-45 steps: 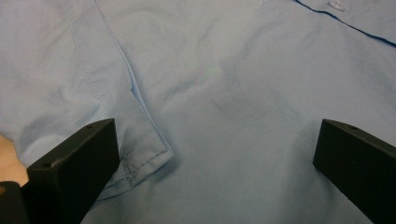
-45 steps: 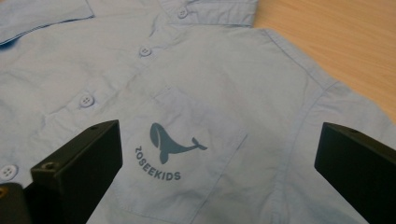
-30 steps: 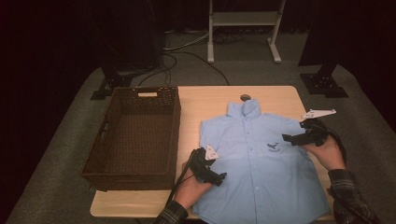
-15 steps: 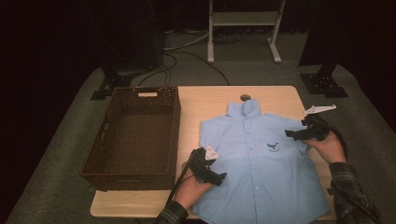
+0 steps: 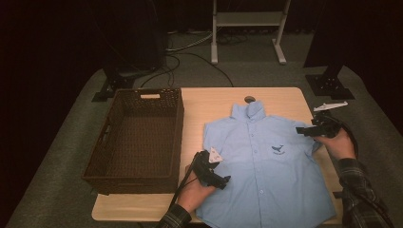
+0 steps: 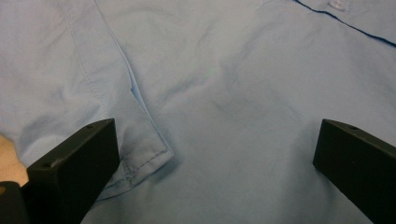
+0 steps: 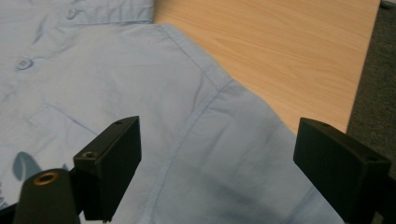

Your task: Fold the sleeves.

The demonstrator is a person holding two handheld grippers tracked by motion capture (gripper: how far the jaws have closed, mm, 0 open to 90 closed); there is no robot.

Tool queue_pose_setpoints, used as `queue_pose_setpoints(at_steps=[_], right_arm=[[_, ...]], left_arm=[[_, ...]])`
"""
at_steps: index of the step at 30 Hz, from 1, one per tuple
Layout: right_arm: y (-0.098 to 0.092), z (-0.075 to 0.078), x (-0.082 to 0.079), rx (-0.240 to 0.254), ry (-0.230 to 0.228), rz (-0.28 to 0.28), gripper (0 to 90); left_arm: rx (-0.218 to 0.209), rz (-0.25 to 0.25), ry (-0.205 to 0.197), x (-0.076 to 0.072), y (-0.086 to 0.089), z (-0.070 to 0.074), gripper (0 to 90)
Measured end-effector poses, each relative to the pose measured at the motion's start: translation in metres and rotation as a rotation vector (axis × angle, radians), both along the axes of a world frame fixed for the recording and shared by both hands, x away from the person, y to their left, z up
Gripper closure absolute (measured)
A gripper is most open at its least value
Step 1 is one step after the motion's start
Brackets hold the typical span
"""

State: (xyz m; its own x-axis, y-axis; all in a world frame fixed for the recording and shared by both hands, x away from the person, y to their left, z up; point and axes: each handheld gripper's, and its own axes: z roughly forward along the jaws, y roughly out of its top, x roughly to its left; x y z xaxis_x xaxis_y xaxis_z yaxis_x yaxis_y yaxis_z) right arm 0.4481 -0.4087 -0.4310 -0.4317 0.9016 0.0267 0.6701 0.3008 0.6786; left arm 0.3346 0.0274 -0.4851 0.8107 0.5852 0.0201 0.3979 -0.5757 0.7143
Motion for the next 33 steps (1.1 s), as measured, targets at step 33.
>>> queue_pose_setpoints(at_steps=[33], right_arm=[[-0.033,-0.03,0.02,-0.008,0.069,-0.137,39.8]], left_arm=[[0.0,0.0,0.0,0.0,0.0,0.0,0.0]])
